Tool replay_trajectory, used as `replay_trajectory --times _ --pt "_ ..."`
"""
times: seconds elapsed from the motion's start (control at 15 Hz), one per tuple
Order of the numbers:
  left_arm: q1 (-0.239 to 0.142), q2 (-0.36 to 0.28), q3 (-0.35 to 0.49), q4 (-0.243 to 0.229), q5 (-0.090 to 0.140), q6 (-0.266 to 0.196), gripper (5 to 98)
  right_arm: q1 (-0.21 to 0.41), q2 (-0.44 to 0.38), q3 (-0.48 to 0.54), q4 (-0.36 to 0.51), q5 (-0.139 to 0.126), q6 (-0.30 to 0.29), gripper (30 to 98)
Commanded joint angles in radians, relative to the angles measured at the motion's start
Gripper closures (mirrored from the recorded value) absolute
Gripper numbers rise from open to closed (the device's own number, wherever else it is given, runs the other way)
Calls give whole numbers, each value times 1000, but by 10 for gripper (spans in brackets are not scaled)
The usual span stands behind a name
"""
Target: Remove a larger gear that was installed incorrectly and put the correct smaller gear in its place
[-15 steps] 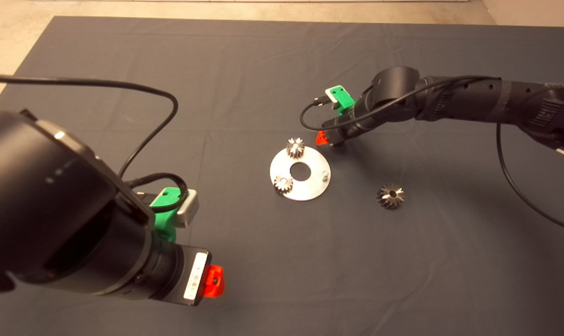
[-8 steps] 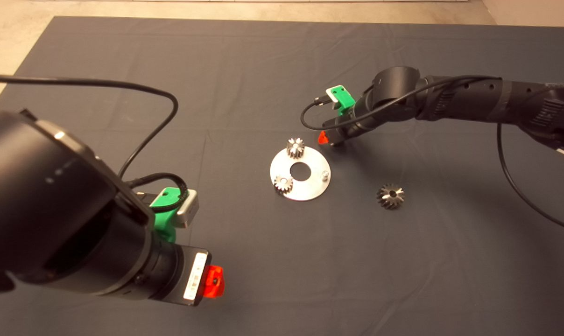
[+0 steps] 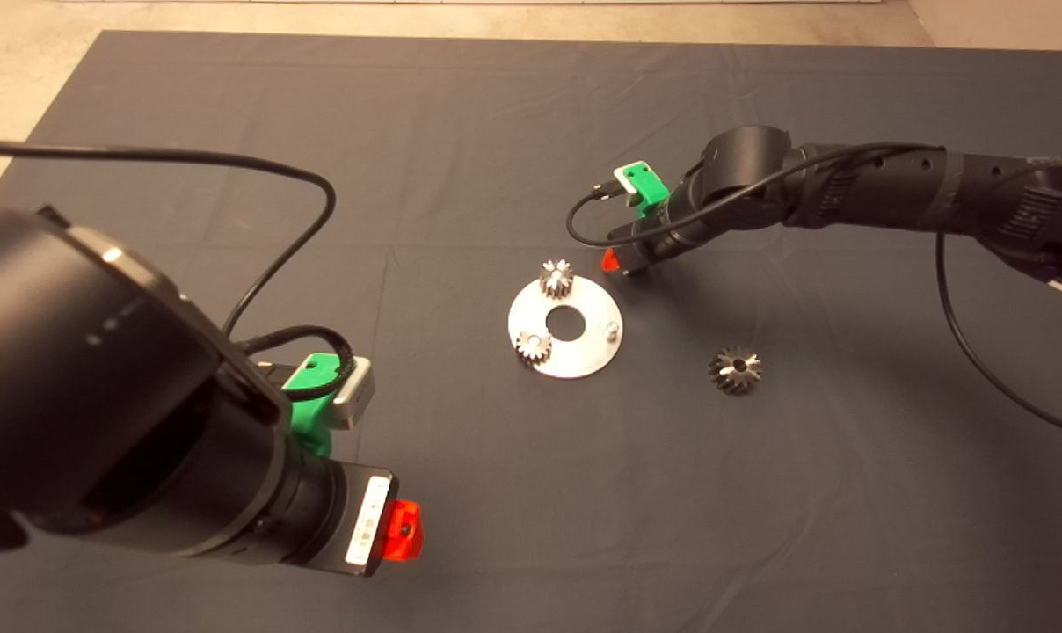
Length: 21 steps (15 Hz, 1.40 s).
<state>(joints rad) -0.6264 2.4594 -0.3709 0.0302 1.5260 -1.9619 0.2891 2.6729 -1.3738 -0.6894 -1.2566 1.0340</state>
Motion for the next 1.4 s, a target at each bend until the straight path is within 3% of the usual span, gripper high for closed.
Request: replay_trajectory --times 0.0,0.27,1.33 --pt "-15 -3 15 -16 132 3 54 12 -6 1 -29 -1 -2 634" --pt "-15 -4 15 -16 132 9 54 10 -12 0 -30 -1 -5 679" --pt "-15 -4 15 -16 132 11 54 15 -1 -45 -53 3 -5 679"
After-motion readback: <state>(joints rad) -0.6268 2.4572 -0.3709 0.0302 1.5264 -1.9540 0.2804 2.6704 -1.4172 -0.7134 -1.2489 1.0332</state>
